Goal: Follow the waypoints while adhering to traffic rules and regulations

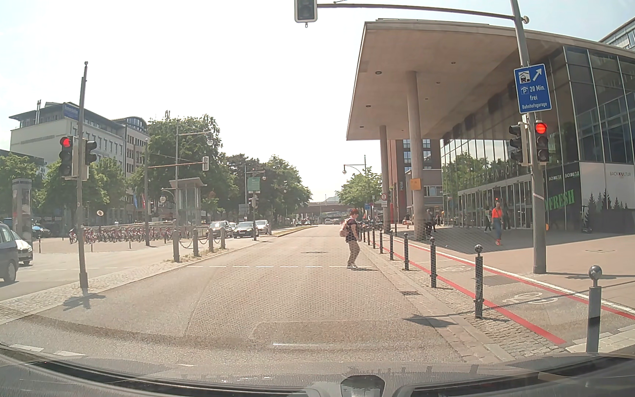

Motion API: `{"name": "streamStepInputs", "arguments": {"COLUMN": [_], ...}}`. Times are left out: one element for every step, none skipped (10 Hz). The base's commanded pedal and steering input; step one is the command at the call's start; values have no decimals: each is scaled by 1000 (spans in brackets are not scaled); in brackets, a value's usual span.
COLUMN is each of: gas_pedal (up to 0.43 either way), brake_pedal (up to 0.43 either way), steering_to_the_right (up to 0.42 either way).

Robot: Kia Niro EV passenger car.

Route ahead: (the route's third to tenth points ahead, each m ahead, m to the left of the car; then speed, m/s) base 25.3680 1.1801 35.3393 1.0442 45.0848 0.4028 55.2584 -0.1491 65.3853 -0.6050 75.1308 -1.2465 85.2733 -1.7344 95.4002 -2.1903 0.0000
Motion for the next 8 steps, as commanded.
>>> {"name": "streamStepInputs", "arguments": {"gas_pedal": [0, 0, 0, 0, 0, 0, 0, 0], "brake_pedal": [250, 250, 250, 250, 250, 250, 250, 250], "steering_to_the_right": [-9, -9, -9, -9, -9, -9, -9, -9]}}
